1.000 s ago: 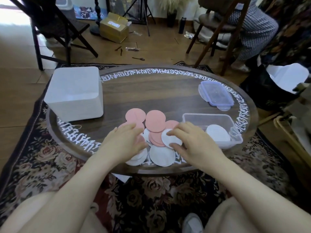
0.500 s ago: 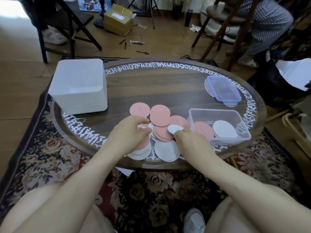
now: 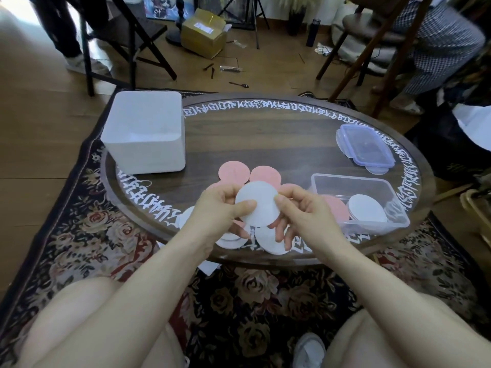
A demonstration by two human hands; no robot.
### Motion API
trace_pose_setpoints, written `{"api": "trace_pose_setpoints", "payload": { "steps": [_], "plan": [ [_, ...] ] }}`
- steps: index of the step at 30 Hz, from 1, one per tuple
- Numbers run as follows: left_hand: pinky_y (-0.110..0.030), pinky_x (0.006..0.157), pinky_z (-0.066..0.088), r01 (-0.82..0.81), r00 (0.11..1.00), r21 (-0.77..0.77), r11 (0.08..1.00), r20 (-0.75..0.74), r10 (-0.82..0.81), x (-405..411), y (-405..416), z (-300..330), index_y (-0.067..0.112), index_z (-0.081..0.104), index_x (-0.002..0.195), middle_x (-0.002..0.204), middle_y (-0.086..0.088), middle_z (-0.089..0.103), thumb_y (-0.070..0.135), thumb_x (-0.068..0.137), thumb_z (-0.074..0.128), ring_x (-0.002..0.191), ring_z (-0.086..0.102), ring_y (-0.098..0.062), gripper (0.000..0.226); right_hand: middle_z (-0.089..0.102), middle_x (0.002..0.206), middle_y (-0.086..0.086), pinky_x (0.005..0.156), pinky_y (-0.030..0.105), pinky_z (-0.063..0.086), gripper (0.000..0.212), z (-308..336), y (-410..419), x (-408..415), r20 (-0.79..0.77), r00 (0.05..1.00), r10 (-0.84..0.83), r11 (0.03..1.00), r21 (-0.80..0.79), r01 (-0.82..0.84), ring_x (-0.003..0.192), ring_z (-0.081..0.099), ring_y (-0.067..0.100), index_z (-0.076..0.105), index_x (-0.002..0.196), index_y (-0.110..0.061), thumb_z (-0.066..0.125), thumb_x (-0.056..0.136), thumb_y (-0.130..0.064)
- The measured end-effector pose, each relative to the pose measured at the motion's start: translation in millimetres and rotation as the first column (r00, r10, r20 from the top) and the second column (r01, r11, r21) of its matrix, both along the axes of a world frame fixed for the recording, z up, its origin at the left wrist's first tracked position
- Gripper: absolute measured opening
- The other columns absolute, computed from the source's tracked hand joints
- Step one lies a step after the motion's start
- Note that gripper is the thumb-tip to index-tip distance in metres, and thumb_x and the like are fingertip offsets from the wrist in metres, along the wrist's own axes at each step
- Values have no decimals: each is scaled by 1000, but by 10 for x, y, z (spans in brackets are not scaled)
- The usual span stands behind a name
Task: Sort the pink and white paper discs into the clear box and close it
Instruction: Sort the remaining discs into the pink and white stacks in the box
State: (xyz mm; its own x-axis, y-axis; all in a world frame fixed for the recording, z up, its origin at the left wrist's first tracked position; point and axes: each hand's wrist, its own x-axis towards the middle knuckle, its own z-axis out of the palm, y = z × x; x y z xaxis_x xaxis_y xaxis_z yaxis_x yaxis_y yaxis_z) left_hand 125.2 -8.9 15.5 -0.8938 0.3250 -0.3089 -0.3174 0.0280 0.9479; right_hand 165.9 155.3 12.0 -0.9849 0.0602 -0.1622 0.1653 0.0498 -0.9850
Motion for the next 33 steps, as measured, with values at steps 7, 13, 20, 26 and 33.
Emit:
{"api": "trace_pose_setpoints", "payload": {
  "steps": [7,13,20,26,33],
  "plan": [
    [-26,41,51,-337,941,104,936,57,333,-66,-153,24,7,62,87,88,-14,67,13,89,62,68,70,-29,6,64,78,-5,55,26,43,7,1,119,-52,-55,997,61,692,722,-2,59,58,16,62,91,-25,56,93,-26],
    [-30,54,58,-403,910,260,878,220,352,-86,-235,25,4,57,91,96,-16,66,5,93,54,76,69,-27,4,48,118,-3,75,31,38,49,-168,176,123,206,971,120,223,947,-229,109,52,18,49,120,-22,55,85,-56],
    [-27,53,58,-405,894,260,876,311,321,-62,-123,-9,10,59,88,96,-14,65,1,91,53,76,65,-24,11,45,112,1,72,34,38,64,-249,109,123,167,985,42,294,940,-172,101,54,25,45,109,-15,66,73,-62],
    [-23,48,55,-447,872,225,866,325,366,-52,-88,-76,15,60,87,93,-9,64,6,91,54,80,63,-24,12,43,108,-1,76,35,44,58,-244,92,126,200,978,59,390,897,-207,103,52,23,42,105,-16,72,71,-53],
    [-24,50,56,-445,875,219,868,315,369,-99,-85,-78,14,60,90,94,-9,63,5,92,53,78,63,-23,11,44,118,-5,84,37,47,68,-272,121,132,183,981,72,500,844,-194,109,53,17,41,117,-22,75,67,-53]
  ]
}}
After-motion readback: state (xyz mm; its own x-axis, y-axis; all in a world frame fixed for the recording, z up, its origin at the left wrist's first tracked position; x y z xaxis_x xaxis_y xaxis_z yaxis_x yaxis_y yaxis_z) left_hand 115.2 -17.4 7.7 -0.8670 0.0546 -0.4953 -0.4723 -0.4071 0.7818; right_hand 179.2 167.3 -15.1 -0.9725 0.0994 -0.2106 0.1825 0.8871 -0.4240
